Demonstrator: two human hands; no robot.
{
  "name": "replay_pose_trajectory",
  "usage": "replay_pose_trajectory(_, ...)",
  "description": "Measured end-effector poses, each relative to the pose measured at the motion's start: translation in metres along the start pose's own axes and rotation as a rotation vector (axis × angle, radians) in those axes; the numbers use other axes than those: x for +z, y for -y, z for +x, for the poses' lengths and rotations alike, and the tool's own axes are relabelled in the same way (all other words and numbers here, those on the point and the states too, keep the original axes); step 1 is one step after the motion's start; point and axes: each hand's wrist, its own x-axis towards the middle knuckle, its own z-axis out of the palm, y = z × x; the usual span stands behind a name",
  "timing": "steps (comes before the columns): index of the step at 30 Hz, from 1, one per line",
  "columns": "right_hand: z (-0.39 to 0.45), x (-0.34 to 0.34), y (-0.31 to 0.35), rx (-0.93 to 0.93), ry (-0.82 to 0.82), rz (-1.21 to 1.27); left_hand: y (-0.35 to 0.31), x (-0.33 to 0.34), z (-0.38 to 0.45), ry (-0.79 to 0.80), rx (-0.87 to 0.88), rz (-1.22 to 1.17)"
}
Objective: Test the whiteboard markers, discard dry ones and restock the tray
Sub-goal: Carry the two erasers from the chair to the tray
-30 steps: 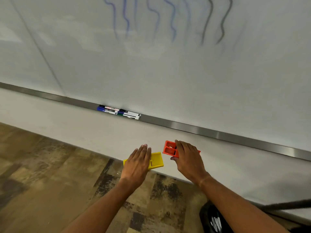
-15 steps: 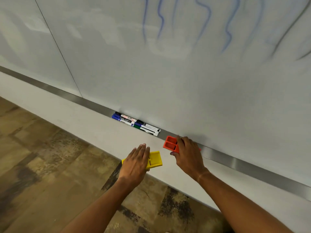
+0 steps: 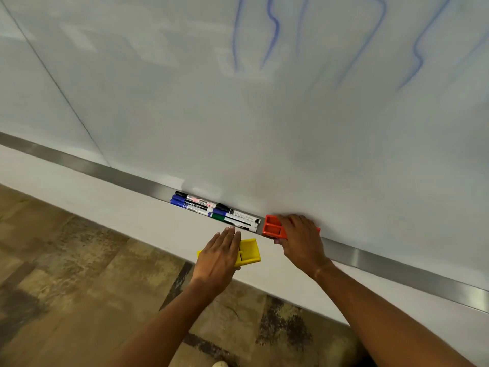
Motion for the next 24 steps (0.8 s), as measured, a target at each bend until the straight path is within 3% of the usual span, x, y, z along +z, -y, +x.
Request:
replay_pose_trajectory(12, 0.008, 0.016, 0.021, 0.134, 0.034, -0.009, 0.034, 0.002, 0.019, 0.016, 0.105, -0.027)
replay_pose_trajectory(24, 0.011, 0.020, 0.027, 0.149, 0.047, -0.114, 0.040, 0.003, 0.023, 0.024, 0.152, -0.038)
